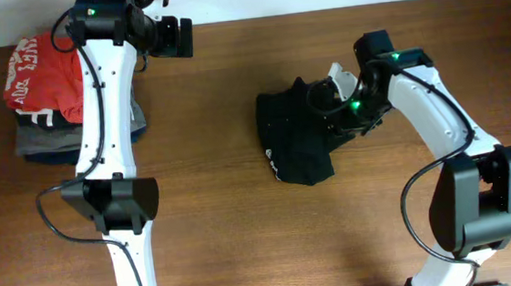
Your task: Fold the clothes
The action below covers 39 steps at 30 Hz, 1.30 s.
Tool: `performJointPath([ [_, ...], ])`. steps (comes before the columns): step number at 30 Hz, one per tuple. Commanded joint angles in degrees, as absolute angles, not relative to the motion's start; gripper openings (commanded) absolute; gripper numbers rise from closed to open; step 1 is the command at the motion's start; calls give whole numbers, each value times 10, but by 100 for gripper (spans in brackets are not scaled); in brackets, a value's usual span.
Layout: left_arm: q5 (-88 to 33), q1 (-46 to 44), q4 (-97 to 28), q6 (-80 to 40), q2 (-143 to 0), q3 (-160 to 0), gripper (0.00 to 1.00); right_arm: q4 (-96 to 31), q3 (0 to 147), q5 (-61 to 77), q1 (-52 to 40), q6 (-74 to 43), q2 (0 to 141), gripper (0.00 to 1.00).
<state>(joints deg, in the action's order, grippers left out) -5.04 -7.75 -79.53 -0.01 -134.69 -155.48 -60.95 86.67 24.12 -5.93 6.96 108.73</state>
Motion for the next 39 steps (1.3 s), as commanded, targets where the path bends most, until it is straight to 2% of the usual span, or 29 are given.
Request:
performJointPath([
  [1,-44,-77,-794,9,-1348,-1560,99,-592,841,258,-75,127,1075,49],
  [6,-44,-77,-796,9,-1348,-1560,99,-556,818,255,-99,135,1100,47],
  [8,-44,-77,-800,9,-1348,-1560,99,-548,814,255,-102,134,1108,41],
  [10,-44,-77,-802,9,-1348,-1560,99,-546,814,255,-102,130,1110,24],
  [14,-44,-77,-802,9,-1348,-1560,99,-543,814,259,-101,123,1110,4],
  [27,-44,-77,-802,9,-1348,-1560,99,-652,1014,218,-60,156,1082,4],
  [34,-44,-77,-804,9,-1348,-1560,99,-666,1022,119,-43,163,1091,4],
  [39,-44,-77,-809,18,-1348,-1560,99,-668,1002,115,7,161,1118,4],
])
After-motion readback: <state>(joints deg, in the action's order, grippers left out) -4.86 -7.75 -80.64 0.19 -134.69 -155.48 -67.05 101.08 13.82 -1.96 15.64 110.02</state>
